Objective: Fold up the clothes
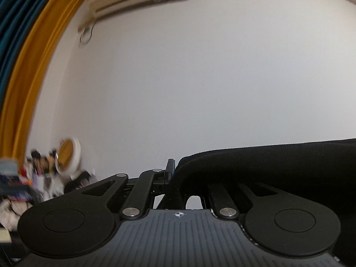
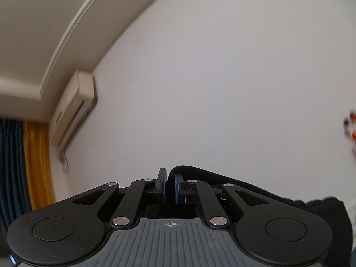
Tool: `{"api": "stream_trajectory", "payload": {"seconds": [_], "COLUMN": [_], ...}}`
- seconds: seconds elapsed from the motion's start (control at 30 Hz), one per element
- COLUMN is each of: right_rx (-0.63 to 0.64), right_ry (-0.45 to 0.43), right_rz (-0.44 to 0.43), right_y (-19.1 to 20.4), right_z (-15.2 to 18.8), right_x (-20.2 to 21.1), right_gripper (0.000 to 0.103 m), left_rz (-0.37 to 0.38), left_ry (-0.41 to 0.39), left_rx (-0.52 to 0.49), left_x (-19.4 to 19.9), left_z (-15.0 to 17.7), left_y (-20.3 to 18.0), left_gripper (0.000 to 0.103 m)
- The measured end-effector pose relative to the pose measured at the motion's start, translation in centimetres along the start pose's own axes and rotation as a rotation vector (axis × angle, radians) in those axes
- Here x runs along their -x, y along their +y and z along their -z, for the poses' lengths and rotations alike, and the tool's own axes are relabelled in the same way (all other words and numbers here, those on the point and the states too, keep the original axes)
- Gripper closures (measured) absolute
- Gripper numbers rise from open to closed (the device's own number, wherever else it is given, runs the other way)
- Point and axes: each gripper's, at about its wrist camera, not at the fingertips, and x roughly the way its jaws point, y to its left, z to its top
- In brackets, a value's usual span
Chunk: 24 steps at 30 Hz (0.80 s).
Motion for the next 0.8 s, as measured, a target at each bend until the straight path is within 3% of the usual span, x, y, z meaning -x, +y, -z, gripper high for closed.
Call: {"api": "stream_trajectory", "payload": {"seconds": [0.2, 0.33, 0.47, 0.63, 0.8], "right_rx": [-0.077, -0.124, -0.131, -0.104, -0.103], "right_ry": [0.121, 0.178, 0.218, 0.307, 0.460], "right_rz": [0.161, 0.211, 0.252, 0.330, 0.460], "right_y": [-2.7, -4.4, -6.0, -10.3, -18.6], "right_z": [4.0, 7.0, 8.1, 10.3, 15.5], "right_x": [0.2, 1.0, 0.6, -4.5, -11.8], "right_gripper": [0.097, 0.097, 0.097, 0.097, 0.097], "left_rz": [0.010, -0.008, 0.006, 0.025, 0.025], "left_ry": [0.253, 0.404, 0.504, 0.549, 0.671], "left_rx": [-0.003, -0.005, -0.015, -0.075, -0.155], "left_x": [-2.4, -3.1, -4.8, -10.7, -19.1], "left_z": [6.4, 10.1, 11.9, 14.1, 20.3], "left_y": [-0.4, -0.5, -0.8, -3.5, -7.9], "left_gripper": [0.095, 0.095, 0.095, 0.095, 0.088]}}
